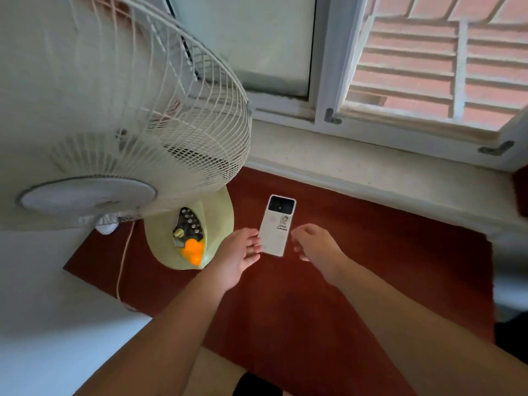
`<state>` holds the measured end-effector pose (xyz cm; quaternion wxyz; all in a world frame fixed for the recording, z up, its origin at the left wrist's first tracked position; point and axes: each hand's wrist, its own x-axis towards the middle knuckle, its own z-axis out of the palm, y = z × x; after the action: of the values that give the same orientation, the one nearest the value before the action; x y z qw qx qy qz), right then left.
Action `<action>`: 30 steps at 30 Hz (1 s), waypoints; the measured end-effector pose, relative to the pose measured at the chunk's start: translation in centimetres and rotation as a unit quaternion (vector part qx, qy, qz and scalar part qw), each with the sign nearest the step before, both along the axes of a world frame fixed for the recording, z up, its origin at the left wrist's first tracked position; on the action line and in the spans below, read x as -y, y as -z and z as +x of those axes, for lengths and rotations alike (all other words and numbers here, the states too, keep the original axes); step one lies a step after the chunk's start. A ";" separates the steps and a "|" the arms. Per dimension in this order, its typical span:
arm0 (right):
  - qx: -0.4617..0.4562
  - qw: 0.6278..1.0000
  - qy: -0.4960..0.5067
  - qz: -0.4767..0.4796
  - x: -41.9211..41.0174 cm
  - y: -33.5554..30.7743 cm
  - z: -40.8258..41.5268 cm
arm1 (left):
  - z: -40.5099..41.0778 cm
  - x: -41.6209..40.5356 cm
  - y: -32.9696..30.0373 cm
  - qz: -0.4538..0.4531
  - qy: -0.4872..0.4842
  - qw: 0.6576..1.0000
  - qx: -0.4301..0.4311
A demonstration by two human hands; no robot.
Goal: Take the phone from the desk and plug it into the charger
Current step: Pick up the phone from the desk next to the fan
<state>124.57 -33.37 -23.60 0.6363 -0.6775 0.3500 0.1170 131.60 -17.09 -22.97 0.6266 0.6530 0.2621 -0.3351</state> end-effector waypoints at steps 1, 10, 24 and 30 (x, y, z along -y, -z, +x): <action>-0.007 1.000 0.002 -0.006 0.0 0.7 0.8 | 0.8 0.1 0.8 0.018 0.025 0.999 0.011; -0.041 0.998 -0.004 -0.046 -1.0 3.0 4.0 | 3.7 0.6 4.4 0.121 0.170 0.975 0.076; -0.047 0.997 0.062 -0.005 -2.0 5.0 4.1 | 5.8 3.3 5.9 0.077 0.144 0.987 -0.006; -0.033 0.997 0.064 0.037 -1.2 5.3 3.6 | 5.9 3.0 6.2 0.048 0.184 0.981 0.034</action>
<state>128.16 -32.13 -28.91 0.6554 -0.6251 0.4089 0.1113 137.46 -20.09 -29.22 0.5307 0.7304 0.1318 -0.4092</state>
